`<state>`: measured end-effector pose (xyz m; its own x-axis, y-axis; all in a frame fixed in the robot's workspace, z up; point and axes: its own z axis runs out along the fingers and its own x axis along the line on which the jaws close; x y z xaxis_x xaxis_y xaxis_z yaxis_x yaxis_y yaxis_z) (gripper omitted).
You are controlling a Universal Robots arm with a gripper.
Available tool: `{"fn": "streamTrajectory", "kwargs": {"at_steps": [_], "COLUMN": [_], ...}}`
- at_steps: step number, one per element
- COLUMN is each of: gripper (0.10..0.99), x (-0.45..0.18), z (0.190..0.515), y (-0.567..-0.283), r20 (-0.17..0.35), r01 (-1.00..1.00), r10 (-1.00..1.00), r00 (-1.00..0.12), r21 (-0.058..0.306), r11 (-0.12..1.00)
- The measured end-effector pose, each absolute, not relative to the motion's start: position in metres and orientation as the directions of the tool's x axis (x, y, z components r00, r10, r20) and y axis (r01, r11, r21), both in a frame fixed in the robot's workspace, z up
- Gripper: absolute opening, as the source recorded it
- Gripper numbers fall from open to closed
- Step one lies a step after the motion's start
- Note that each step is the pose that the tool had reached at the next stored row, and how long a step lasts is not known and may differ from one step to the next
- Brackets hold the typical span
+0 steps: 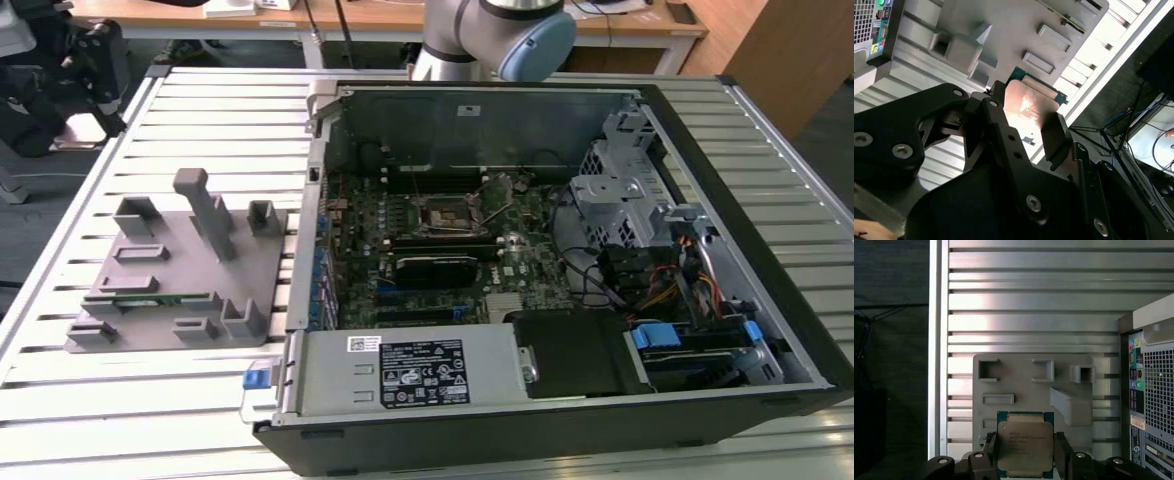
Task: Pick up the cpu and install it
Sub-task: 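Pick up the cpu and move it towards the insertion slot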
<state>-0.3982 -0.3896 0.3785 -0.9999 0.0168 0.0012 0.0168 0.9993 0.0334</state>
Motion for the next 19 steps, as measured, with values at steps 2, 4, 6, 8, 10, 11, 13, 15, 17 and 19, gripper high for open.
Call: {"fn": "streamTrajectory", "kwargs": {"at_steps": [2,4,6,8,10,11,13,15,17,19], "gripper": [0.537,0.537,0.537,0.537,0.537,0.537,0.537,0.537,0.537,0.537], "x": [-0.391,-0.385,-0.379,-0.373,-0.367,-0.364,-0.358,-0.352,-0.346,-0.34], "z": [0.378,0.379,0.378,0.378,0.379,0.378,0.378,0.379,0.378,0.378], "y": [-0.389,-0.389,-0.389,-0.389,-0.389,-0.389,-0.389,-0.389,-0.388,-0.388], "r20": [0.001,0.001,0.001,0.001,0.001,0.001,0.001,0.001,0.001,0.001], "r01": [0.017,0.017,0.017,0.017,0.017,0.017,0.017,0.017,0.017,0.017], "r10": [0.017,0.017,0.017,0.017,0.017,0.017,0.017,0.017,0.017,0.017], "r00": [-1.0,-1.0,-1.0,-1.0,-1.0,-1.0,-1.0,-1.0,-1.0,-1.0], "r21": [0.034,0.035,0.036,0.036,0.037,0.037,0.038,0.039,0.04,0.04], "r11": [0.999,0.999,0.999,0.999,0.999,0.999,0.999,0.999,0.999,0.999]}}
